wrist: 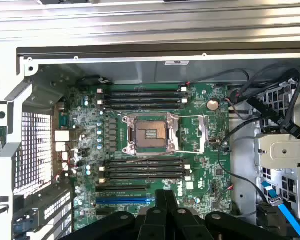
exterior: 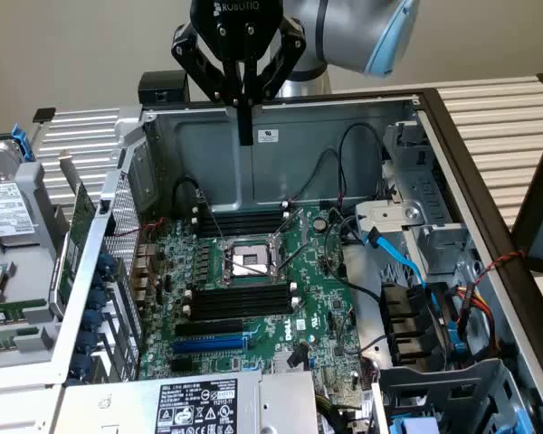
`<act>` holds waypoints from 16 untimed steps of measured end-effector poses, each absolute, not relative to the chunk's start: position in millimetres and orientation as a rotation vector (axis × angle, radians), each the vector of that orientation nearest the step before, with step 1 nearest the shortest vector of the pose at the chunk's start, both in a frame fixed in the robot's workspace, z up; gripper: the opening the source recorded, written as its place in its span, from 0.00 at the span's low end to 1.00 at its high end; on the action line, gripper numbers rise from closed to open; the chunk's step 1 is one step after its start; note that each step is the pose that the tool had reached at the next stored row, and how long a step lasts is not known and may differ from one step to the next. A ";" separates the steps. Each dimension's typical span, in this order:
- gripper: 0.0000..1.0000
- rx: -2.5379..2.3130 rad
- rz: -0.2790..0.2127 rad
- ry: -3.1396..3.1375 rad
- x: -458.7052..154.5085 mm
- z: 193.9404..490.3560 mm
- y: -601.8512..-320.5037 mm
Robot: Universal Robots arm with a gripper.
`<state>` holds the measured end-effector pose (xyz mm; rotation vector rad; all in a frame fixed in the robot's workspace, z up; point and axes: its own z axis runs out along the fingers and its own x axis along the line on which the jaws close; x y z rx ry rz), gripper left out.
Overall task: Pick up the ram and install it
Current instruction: 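Reach for the ram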
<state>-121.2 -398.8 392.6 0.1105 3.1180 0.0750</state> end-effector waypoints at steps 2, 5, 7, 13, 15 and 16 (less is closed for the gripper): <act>0.11 0.110 0.075 3.118 -121.2 392.6 -398.8; 0.11 0.110 0.075 3.118 -121.2 392.6 -398.8; 0.11 0.110 0.075 3.118 -121.2 392.6 -398.8; 0.11 0.110 0.075 3.118 -122.3 392.7 -398.9; 0.11 0.110 0.075 3.118 -125.8 392.7 -398.8; 0.11 0.110 0.075 3.118 -129.4 392.7 -398.9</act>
